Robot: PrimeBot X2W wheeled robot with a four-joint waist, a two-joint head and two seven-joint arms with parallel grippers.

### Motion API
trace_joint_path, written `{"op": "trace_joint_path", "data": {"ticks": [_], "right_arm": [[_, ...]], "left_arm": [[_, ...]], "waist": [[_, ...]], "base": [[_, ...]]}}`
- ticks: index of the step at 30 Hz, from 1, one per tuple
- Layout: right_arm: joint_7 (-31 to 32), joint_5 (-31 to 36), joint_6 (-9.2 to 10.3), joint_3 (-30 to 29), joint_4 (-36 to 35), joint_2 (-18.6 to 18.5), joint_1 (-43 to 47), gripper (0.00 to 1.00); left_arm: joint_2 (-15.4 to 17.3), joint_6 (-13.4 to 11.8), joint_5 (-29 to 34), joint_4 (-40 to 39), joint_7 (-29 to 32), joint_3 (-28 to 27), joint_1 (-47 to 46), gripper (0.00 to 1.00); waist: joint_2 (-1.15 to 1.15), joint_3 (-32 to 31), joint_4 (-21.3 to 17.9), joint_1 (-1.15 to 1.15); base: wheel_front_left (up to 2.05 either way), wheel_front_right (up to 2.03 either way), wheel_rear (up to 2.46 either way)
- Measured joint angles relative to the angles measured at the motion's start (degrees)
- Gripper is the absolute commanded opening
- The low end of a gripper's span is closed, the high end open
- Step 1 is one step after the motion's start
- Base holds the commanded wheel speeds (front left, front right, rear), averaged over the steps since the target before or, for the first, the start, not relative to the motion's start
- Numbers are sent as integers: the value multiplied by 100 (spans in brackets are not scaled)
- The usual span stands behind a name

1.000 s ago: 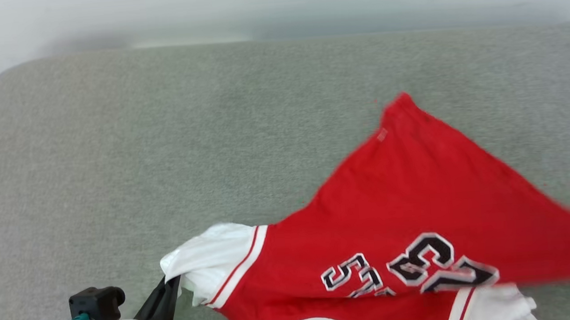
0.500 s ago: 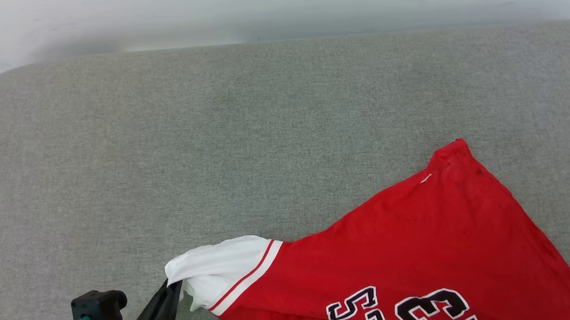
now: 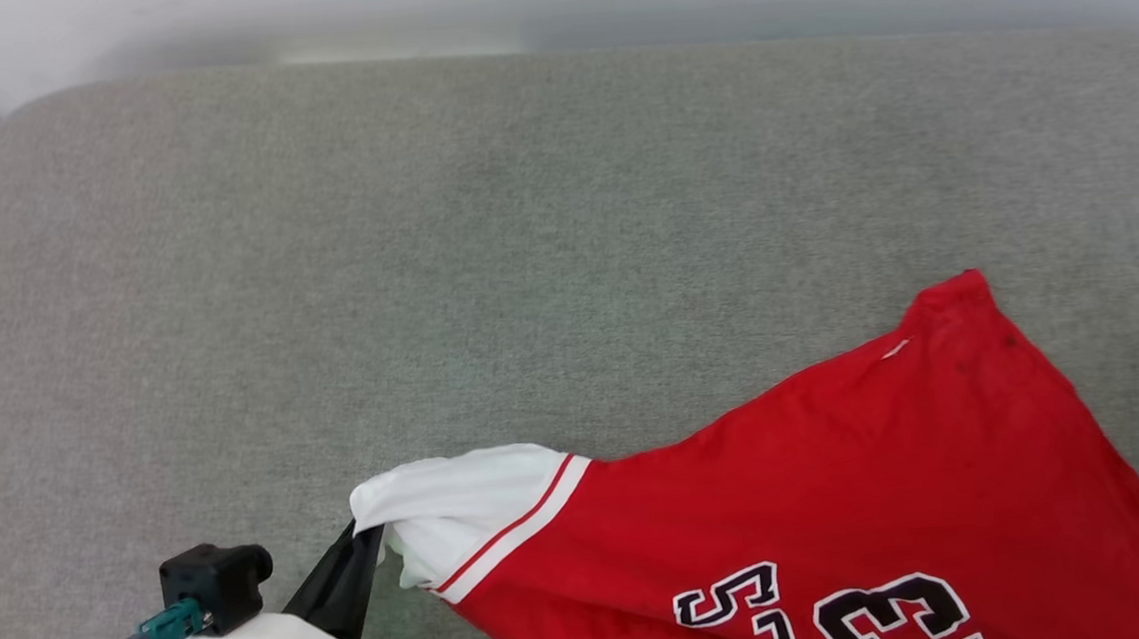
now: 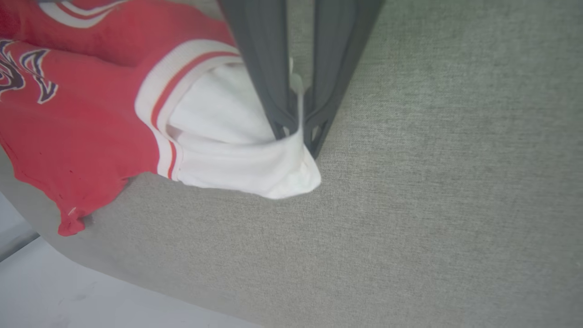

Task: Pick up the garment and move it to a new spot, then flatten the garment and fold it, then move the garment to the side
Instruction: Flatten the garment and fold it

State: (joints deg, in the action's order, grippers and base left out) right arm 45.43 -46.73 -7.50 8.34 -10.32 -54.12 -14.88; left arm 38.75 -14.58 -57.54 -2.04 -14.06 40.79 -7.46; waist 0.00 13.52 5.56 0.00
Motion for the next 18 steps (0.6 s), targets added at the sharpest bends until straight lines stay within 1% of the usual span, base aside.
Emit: {"op": "trace_joint_path", "data": {"ticks": [4,7,8,9,13,18], "right_arm": [[761,232,0,740,232,87,-1046,100],[1177,422,-1,1308,578,330,-1718,100],[1359,547,-1,1636,886,514,-2073,100],[1359,547,-1,1636,886,514,-2073,100],[1417,760,-1,2131,1508,828,-2564,100],[1169,820,0,2427,2345,1203,-2798,100]], "left_arm": [[-84,52,114,-10,54,80,-231,0],[-171,92,197,-12,77,130,-391,0],[-221,105,240,-5,78,155,-479,0],[-221,105,240,-5,78,155,-479,0],[-333,147,292,14,77,178,-625,0],[-416,198,350,65,76,210,-782,0]], "waist": [[0,199,157,0],[0,352,288,1],[0,458,370,1],[0,458,370,1],[0,687,502,1],[0,970,626,1]], "base": [[0,0,0],[0,0,0],[0,0,0],[0,0,0],[0,0,0],[0,0,0]]}}
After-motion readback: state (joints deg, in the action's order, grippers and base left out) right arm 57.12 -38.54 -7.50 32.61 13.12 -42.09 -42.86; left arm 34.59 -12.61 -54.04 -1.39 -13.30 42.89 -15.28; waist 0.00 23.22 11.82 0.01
